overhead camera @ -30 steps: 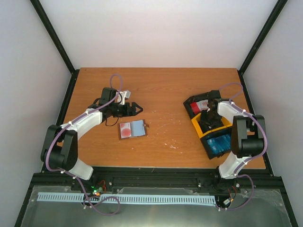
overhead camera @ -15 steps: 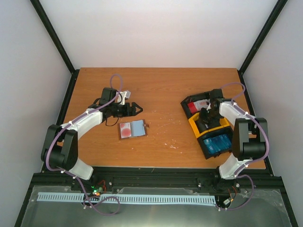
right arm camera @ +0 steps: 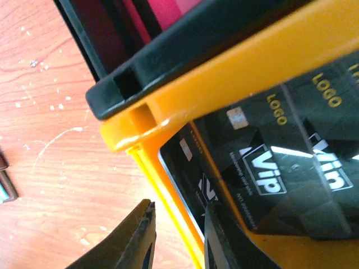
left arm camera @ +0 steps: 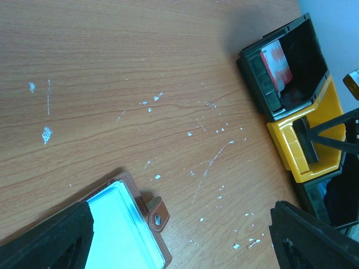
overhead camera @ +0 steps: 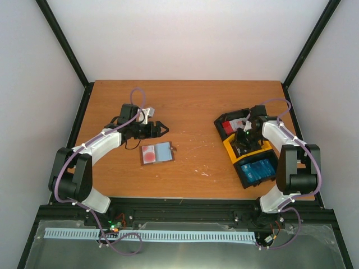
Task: Put the credit cards into the card holder
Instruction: Pick up the credit card from the storage box.
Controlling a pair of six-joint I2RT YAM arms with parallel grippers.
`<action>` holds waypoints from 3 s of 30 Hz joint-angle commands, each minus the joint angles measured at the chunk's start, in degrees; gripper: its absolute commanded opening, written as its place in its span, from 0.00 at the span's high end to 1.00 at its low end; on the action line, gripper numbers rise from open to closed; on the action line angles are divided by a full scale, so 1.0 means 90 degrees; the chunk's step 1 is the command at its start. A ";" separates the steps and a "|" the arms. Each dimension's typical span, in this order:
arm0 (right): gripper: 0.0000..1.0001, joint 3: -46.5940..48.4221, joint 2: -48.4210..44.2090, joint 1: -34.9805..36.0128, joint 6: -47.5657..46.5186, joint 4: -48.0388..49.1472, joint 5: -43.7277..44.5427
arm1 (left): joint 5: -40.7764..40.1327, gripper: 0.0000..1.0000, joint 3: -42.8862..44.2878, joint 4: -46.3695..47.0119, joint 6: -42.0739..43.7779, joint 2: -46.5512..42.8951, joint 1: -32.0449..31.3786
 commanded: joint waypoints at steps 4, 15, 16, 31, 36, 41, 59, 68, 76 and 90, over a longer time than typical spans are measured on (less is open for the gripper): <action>0.72 -0.0102 -0.0084 -0.0042 -0.0100 -0.0340 -0.0408 | -0.0090 0.13 0.0036 0.0057 -0.0048 -0.0015 -0.0011; 0.68 -0.0115 -0.0065 -0.0041 -0.0259 -0.0329 -0.0243 | -0.0130 0.13 -0.0038 0.0058 -0.0109 -0.0077 -0.0011; 0.68 -0.0120 -0.0051 -0.0037 -0.0275 -0.0314 -0.0238 | -0.0130 0.13 -0.0038 0.0058 -0.0109 -0.0082 -0.0012; 0.77 -0.0165 0.0337 0.0017 -0.0242 0.0124 0.0028 | 0.0485 0.12 -0.0029 0.0270 0.0031 -0.0094 -0.0055; 0.84 -0.0063 -0.0193 0.0017 -0.0147 0.0215 0.0248 | 0.0468 0.12 -0.0029 0.0236 0.0028 -0.0132 -0.0079; 0.89 0.0143 -0.0356 0.0017 -0.0153 0.0010 0.0269 | 0.0446 0.13 -0.0042 0.0223 0.0048 -0.0166 -0.0079; 0.92 -0.0016 -0.0416 0.0017 -0.0063 -0.0010 0.0247 | 0.0422 0.12 -0.0094 0.0162 0.0116 -0.0208 -0.0081; 0.73 -0.0080 -0.0129 0.0017 -0.0147 0.0073 0.1170 | 0.0404 0.12 -0.0118 0.0149 0.0147 -0.0198 -0.0081; 0.70 -0.0044 0.0452 0.0080 -0.0199 0.0336 0.1143 | 0.0419 0.12 -0.0091 0.0138 0.0162 -0.0154 -0.0079; 0.59 -0.0022 0.0865 0.0417 -0.0351 0.0416 0.1773 | 0.0412 0.12 -0.0058 0.0127 0.0165 -0.0126 -0.0089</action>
